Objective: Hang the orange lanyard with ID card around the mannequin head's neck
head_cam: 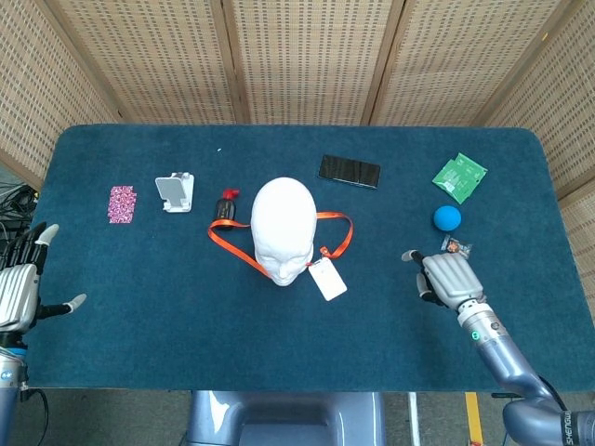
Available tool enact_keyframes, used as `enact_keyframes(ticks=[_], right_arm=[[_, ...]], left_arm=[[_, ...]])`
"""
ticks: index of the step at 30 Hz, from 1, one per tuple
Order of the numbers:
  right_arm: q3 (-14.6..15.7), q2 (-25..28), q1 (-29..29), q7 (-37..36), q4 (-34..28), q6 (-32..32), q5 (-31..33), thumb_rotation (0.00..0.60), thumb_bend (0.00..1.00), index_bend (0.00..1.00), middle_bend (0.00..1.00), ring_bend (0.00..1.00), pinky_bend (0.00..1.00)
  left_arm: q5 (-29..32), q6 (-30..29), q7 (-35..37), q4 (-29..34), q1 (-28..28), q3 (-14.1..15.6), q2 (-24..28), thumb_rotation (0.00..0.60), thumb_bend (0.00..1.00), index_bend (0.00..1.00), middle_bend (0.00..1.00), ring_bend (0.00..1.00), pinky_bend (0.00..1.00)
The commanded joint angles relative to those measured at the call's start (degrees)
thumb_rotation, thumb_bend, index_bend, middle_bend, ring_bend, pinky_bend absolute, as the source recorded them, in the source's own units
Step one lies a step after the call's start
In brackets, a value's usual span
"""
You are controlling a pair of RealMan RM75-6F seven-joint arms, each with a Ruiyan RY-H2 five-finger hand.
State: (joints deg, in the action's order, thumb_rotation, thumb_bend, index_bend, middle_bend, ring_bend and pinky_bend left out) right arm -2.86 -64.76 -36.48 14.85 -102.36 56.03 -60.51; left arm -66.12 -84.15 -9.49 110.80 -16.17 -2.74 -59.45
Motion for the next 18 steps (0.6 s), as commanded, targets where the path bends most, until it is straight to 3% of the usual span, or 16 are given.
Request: enact_keyframes(ticks=[1,18], right_arm=[[-0.73,-3.09,-2.51,1.71,-0.24,-3.45,1.94,0.600,0.88,0.30,0.84,0.81,0.94],[-1.94,-13.90,-9.83,12.87,0.25,-5.20,14.09,0.600,0.88,0.31,0.84,0.82,0.95]], left_arm=[[-0.14,0.81,-1.45,0.13,0.07,-0.02,0.09,0.600,0.00,0.00,0.00,0.00,0.00],[-0.55,2.93,-5.35,-0.32,-0.10,-1.34,-2.16,0.600,0.00,0.00,0.00,0.00,0.00]])
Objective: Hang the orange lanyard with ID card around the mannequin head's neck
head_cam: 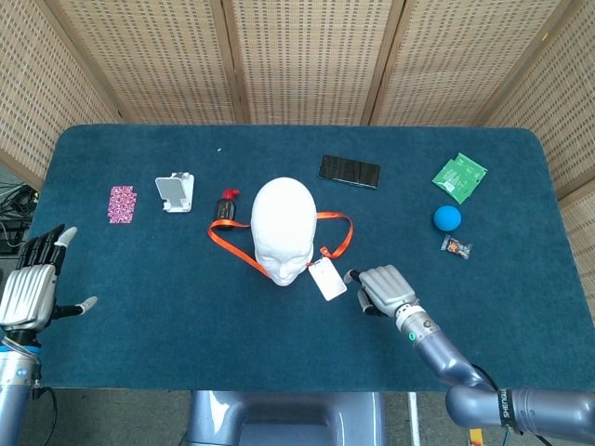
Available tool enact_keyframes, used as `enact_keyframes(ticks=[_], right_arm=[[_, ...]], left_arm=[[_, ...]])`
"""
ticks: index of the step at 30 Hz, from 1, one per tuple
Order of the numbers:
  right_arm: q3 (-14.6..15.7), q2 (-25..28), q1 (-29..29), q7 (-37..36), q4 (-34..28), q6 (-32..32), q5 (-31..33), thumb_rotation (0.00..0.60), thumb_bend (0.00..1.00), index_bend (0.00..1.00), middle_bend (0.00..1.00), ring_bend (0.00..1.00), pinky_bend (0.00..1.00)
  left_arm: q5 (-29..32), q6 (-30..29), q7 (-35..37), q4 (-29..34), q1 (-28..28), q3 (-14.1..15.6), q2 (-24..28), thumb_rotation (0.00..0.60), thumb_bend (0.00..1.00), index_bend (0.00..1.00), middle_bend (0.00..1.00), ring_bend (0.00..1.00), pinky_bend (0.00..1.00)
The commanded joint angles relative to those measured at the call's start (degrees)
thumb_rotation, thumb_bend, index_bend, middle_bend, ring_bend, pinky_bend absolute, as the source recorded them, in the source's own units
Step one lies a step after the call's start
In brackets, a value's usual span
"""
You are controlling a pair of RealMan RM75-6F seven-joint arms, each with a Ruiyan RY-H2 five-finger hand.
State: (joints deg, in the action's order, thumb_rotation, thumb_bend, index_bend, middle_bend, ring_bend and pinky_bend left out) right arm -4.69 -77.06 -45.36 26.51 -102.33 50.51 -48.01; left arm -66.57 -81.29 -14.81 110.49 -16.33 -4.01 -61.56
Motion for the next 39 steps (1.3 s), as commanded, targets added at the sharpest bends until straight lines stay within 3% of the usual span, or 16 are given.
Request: enact_keyframes(ticks=[1,8,23,32,39], right_arm=[[-0.16,-2.41,-1.30,1.55,0.30,0.33,2.51,0.600,0.88,0.31,0.84,0.82,0.95],[-0.49,-8.14,-4.68,6.40,3.89,2.09,9.63,0.600,0.88,0.31,0.84,0.82,0.95],[0.80,-12.12,-8.86,13.85,5.87,4.45,18.00,0.600,0.88,0.33,0.84,0.82,0.95],[3.54,-9.43,-10.31,16.92,0.97,3.63,20.37,0.600,0.88,0.36,0.84,0.82,0.95],[5.57,-6.74,-11.05,16.94,-5.17,2.26,18.78,0.600,0.88,0.37,0.84,0.82,0.95]], left_arm=[[-0.11,0.17,-0.04,-0.08,0.12,-0.12,-0.10,0.600,0.00,0.00,0.00,0.00,0.00],[-0.33,0.80,0.00,-0.22,0.45,-0.54,-0.41,0.600,0.00,0.00,0.00,0.00,0.00],[-0.06,2.19,0.62,-0.59,0.77,-1.55,-0.31,0.600,0.00,0.00,0.00,0.00,0.00],[-0.38,2.53,0.70,-0.42,1.04,-1.83,-0.22,0.600,0.00,0.00,0.00,0.00,0.00],[-0.51,2.78,0.18,-0.25,1.11,-1.95,-0.43,0.600,0.00,0.00,0.00,0.00,0.00]])
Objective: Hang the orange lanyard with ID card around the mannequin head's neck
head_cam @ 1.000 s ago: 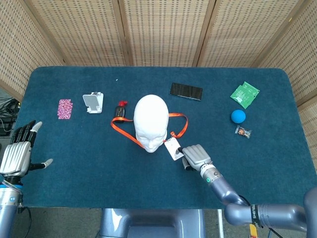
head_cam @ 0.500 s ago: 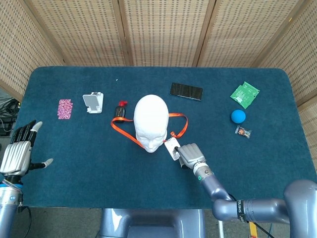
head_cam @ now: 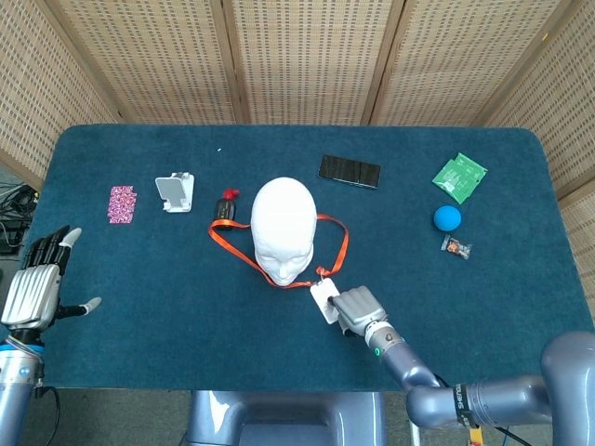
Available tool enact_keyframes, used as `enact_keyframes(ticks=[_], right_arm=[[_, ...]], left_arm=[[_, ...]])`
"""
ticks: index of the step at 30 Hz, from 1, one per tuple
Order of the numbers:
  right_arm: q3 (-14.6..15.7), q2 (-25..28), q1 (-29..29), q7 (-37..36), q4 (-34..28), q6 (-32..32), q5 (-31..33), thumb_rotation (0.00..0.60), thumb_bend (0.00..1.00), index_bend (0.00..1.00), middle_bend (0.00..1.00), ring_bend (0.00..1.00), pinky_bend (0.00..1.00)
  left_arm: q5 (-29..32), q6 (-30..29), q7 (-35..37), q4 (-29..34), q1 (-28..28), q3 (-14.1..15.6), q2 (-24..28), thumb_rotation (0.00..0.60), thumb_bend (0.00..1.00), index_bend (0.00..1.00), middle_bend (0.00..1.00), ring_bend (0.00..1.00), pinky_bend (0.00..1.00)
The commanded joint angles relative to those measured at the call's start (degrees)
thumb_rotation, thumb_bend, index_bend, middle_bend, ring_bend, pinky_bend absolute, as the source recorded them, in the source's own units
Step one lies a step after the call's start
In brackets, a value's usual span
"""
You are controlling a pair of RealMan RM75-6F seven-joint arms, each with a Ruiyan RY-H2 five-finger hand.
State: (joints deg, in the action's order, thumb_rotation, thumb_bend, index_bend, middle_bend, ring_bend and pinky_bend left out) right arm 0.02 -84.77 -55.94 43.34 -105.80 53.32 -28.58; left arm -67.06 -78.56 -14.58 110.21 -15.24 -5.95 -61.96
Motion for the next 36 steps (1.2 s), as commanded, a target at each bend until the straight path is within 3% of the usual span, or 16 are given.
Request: enact_keyframes(ticks=[1,17,24,30,36], right_arm=[[1.21,1.18,-0.67,0.22,-2.46,-0.65,-0.79,0.600,0.88,0.37,0.84,0.82,0.95],[4.55,0.42,-3.31,1.91,-9.34,0.11,-2.72,0.600,0.88,0.37,0.84,0.82,0.95],[4.71,0.89,-3.65,1.13,-11.27,1.46,-4.46,0.600,0.88,0.37,0.84,0.82,0.95],[4.59,6.25,-0.73,-2.76,-13.52,4.92,-13.20,0.600,0.88,0.38,0.84,0.82,0.95],[7.61,13.71,5.78,-10.45,-12.35,8.49,-27.78,0.600,0.88,0.38,0.84,0.82,0.95]], left_arm=[[-0.03,0.08,-0.11,0.05,0.04,-0.02,-0.06,0.600,0.00,0.00,0.00,0.00,0.00],[-0.29,0.31,-0.03,0.17,0.36,-0.36,-0.01,0.600,0.00,0.00,0.00,0.00,0.00],[-0.37,0.44,0.12,0.15,0.47,-0.49,0.07,0.600,0.00,0.00,0.00,0.00,0.00],[-0.37,0.39,0.09,-0.09,0.60,-0.61,0.01,0.600,0.00,0.00,0.00,0.00,0.00],[-1.83,-0.28,-0.10,-0.25,0.91,-0.30,-0.38,0.600,0.00,0.00,0.00,0.00,0.00]])
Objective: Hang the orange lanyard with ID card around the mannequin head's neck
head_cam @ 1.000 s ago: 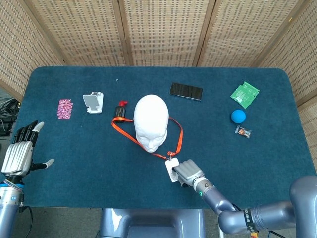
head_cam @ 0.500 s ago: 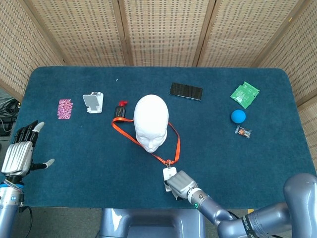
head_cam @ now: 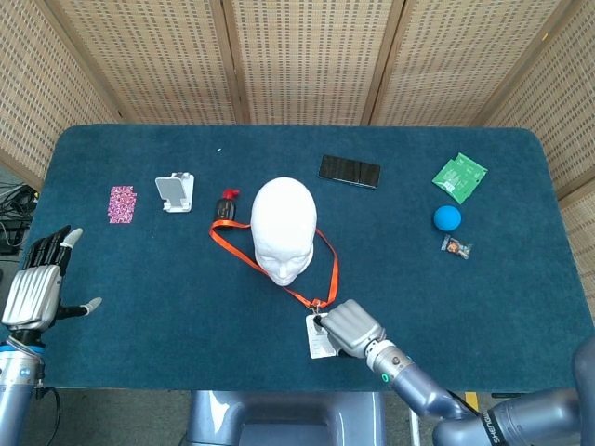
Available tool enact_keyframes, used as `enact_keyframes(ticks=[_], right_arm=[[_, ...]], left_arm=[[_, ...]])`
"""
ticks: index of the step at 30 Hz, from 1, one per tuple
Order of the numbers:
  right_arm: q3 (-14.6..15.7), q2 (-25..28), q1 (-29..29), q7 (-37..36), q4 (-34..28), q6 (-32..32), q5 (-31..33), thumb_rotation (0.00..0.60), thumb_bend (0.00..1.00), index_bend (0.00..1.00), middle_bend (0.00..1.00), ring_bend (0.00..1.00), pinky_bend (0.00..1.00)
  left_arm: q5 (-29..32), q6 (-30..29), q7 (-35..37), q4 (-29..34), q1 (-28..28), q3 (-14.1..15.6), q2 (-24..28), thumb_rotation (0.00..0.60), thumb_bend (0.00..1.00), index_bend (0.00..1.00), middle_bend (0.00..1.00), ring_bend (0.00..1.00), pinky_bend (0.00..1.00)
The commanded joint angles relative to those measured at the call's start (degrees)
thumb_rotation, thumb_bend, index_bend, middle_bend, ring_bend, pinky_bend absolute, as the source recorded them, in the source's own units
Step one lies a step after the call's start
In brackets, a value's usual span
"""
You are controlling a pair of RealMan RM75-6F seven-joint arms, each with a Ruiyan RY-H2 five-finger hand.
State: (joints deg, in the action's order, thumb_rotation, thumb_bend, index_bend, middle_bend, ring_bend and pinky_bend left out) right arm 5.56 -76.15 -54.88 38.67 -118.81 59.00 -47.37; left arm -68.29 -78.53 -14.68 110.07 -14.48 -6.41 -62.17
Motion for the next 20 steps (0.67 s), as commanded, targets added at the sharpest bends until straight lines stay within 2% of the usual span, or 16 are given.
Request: enact_keyframes(ticks=[1,4,6,8,9,10,11,12,13,14,15,20], right_arm=[[2.71,6.23,6.23,-8.15,1.48,3.60,-12.24,0.600,0.88,0.39,0.84,0.82,0.95],[4.74,9.12,12.43,-18.08,6.39,9.24,-24.18,0.600,0.88,0.40,0.84,0.81,0.95],[5.40,9.51,16.81,-24.73,10.89,15.30,-30.86,0.600,0.85,0.40,0.83,0.80,0.93],[5.46,9.10,21.21,-30.84,15.73,22.22,-35.83,0.600,0.76,0.37,0.78,0.75,0.85],[5.24,8.71,23.34,-33.31,17.91,25.57,-37.30,0.600,0.61,0.32,0.70,0.68,0.75],[4.81,8.40,27.40,-35.63,20.54,31.20,-37.18,0.600,0.40,0.25,0.57,0.55,0.60],[4.83,8.15,29.11,-36.33,21.89,33.00,-37.43,0.600,0.29,0.21,0.48,0.46,0.50],[4.73,8.09,30.78,-37.17,22.90,34.34,-37.48,0.600,0.11,0.12,0.29,0.25,0.29],[4.63,8.18,31.74,-38.14,23.40,35.11,-37.82,0.600,0.02,0.06,0.13,0.10,0.12],[4.61,8.34,32.54,-38.90,24.06,35.66,-38.28,0.600,0.00,0.02,0.04,0.01,0.03],[4.73,8.62,33.18,-39.12,24.93,35.86,-38.79,0.600,0.00,0.00,0.01,0.00,0.00],[4.04,9.03,36.07,-38.34,27.55,36.77,-39.07,0.600,0.00,0.00,0.00,0.00,0.00]], left_arm=[[-1.07,-0.50,0.02,-0.19,0.25,0.27,-0.25,0.600,0.00,0.00,0.00,0.00,0.00],[-3.13,-1.56,0.62,-0.50,0.84,0.78,-0.65,0.600,0.00,0.00,0.00,0.00,0.00],[-4.56,-2.40,1.26,-0.88,1.36,1.16,-0.95,0.600,0.00,0.00,0.00,0.00,0.00],[-5.95,-3.30,1.74,-1.26,2.02,1.71,-1.31,0.600,0.00,0.00,0.00,0.00,0.00],[-6.55,-3.71,1.91,-1.40,2.35,1.99,-1.46,0.600,0.00,0.00,0.00,0.00,0.00],[-7.50,-4.56,1.79,-1.60,3.17,2.81,-1.75,0.600,0.00,0.00,0.00,0.00,0.00],[-8.08,-5.03,1.69,-1.85,3.62,3.27,-1.97,0.600,0.00,0.00,0.00,0.00,0.00],[-8.64,-5.48,1.70,-2.14,4.17,3.80,-2.26,0.600,0.00,0.00,0.00,0.00,0.00],[-8.95,-5.68,1.87,-2.38,4.55,4.16,-2.41,0.600,0.00,0.00,0.00,0.00,0.00],[-9.22,-5.80,2.47,-2.80,4.93,4.49,-2.51,0.600,0.00,0.00,0.00,0.00,0.00],[-9.62,-5.93,3.29,-3.18,5.23,4.72,-2.62,0.600,0.00,0.00,0.00,0.00,0.00],[-11.34,-7.12,4.71,-7.15,6.38,5.29,-3.65,0.600,0.00,0.00,0.00,0.00,0.00]])
